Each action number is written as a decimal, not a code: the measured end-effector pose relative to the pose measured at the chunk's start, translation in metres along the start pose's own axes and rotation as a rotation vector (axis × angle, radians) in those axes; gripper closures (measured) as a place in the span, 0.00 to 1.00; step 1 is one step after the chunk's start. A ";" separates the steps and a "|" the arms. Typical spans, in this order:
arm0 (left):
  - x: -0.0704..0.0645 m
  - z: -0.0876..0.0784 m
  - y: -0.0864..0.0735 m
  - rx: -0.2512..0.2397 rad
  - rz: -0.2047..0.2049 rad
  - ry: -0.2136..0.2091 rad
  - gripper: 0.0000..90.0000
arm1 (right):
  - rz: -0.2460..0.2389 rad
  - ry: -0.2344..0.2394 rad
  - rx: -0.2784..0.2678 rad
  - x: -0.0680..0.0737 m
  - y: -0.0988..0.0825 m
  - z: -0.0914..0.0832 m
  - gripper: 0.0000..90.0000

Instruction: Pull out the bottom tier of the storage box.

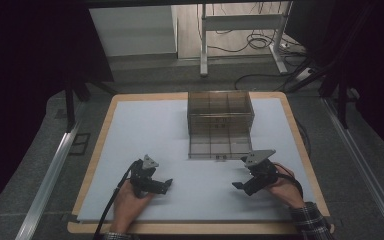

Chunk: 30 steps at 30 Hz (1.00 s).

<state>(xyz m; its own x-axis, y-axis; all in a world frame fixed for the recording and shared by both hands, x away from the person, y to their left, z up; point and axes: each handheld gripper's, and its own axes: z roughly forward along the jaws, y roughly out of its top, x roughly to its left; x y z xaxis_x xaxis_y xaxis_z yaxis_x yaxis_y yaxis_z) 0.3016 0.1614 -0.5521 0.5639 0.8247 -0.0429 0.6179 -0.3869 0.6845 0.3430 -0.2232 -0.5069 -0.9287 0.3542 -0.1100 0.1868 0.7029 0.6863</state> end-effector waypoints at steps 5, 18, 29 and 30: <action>0.000 0.000 0.000 0.000 0.000 0.000 0.00 | 0.005 -0.014 -0.018 0.004 -0.004 -0.005 0.03; 0.000 0.000 0.000 0.000 -0.001 0.000 0.00 | 0.051 -0.034 -0.050 0.014 -0.017 -0.018 0.02; 0.000 0.000 0.000 0.000 0.000 0.000 0.00 | 0.082 -0.036 -0.066 0.024 -0.026 -0.021 0.01; 0.000 0.000 0.000 0.000 0.000 0.000 0.00 | 0.081 -0.034 -0.068 0.026 -0.027 -0.022 0.01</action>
<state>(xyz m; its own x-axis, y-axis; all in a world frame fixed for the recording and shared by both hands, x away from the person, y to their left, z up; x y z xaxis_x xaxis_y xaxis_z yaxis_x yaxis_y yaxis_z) 0.3017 0.1614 -0.5521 0.5641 0.8246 -0.0426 0.6179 -0.3873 0.6843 0.3067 -0.2463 -0.5130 -0.8999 0.4296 -0.0751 0.2378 0.6277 0.7412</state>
